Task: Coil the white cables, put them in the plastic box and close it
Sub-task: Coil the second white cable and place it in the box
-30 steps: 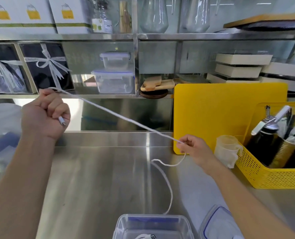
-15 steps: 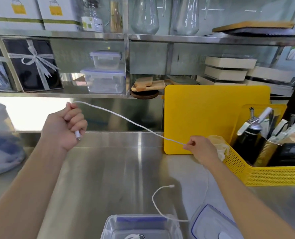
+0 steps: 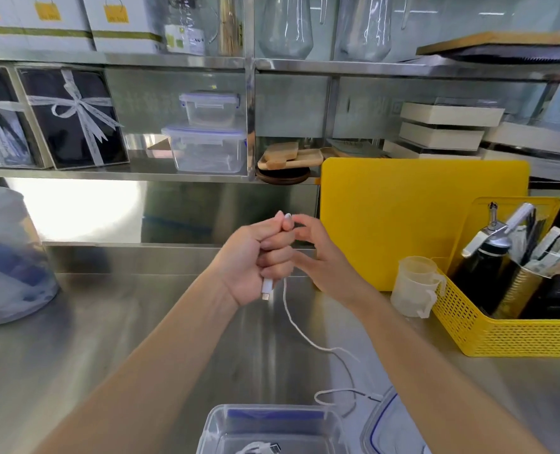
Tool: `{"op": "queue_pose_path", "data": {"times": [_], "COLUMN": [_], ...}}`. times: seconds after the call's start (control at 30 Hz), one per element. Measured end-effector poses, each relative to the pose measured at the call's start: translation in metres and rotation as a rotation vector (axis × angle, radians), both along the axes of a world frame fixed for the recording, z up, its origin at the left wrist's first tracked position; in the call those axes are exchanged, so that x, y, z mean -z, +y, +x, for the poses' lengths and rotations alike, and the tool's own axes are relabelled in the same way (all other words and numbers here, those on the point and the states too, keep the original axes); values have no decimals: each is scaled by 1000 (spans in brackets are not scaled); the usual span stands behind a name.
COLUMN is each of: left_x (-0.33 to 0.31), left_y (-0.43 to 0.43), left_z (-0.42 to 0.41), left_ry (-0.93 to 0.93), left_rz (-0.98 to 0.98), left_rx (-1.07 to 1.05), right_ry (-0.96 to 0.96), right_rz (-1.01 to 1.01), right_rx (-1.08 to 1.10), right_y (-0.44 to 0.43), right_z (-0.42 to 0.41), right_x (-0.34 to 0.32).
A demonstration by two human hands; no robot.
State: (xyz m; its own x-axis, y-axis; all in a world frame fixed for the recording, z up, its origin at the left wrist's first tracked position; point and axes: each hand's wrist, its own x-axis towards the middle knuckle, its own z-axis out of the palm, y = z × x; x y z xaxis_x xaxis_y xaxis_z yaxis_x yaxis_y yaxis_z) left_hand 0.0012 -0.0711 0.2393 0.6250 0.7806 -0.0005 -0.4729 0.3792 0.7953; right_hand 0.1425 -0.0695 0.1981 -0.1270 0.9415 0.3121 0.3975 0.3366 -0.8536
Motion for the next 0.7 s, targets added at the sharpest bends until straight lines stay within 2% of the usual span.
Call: {"op": "queue_pose_path", "data": {"times": [0.13, 0.2, 0.27, 0.33, 0.4, 0.6, 0.7], "left_x": [-17, -25, -29, -29, -24, 3, 10], "left_y": [2, 10, 12, 9, 4, 8, 7], "left_z": [-26, -51, -71, -80, -80, -80, -76], "left_ry": [-185, -319, -342, -208, -98, 215, 345], "left_rz": [49, 55, 70, 105, 100, 126, 64], "left_rx": [-33, -55, -120, -257, -306, -185, -194], "right_ry": [140, 184, 262, 336, 356, 265, 173], "right_rz": [-49, -54, -42, -7, 44, 118, 193], "right_rx": [12, 84, 188, 296, 378, 509, 566], "right_y": [-1, -1, -1, 0, 1, 2, 2], "right_z": [6, 18, 31, 42, 51, 70, 77], "right_x": [10, 25, 38, 44, 45, 44, 36]}}
